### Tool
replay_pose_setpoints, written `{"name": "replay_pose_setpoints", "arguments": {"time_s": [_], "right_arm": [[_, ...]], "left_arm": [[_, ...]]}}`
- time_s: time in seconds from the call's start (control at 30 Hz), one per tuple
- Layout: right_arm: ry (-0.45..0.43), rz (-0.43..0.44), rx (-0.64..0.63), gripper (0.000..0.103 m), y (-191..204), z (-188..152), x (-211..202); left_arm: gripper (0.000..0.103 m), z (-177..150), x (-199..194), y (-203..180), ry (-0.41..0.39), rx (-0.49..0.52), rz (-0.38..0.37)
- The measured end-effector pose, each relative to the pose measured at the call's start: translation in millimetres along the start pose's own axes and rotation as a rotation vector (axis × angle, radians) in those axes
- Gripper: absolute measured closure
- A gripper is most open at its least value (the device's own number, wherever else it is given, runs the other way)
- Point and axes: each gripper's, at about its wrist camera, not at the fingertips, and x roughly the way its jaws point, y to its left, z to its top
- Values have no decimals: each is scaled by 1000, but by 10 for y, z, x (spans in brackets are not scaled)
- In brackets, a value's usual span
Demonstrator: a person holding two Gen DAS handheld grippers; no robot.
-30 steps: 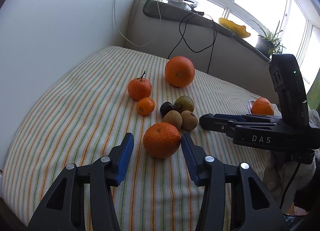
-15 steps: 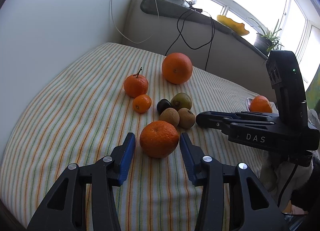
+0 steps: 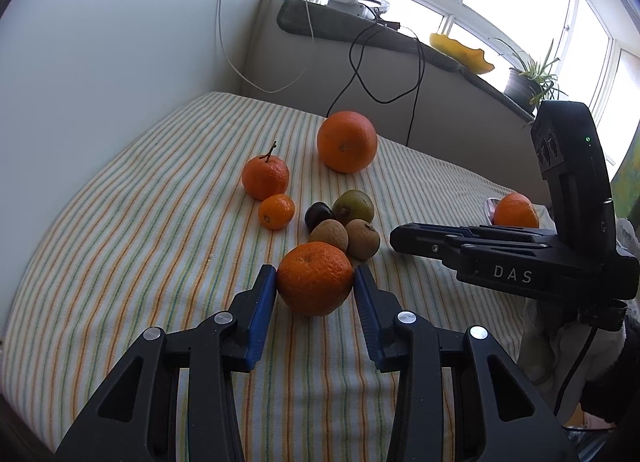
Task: Organize fruits
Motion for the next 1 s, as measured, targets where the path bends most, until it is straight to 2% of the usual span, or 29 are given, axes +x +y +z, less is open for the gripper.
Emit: {"name": "replay_pose_setpoints", "arguments": {"time_s": [0.6,1.0], "right_arm": [[-90,36,35,78,-62,-138,-579],[-136,31,100,78,-343,-257,-939]], "left_arm": [[65,97,-126,-386,-50,58,-68],[65,133,-51,-755,-45,109,-132]]}}
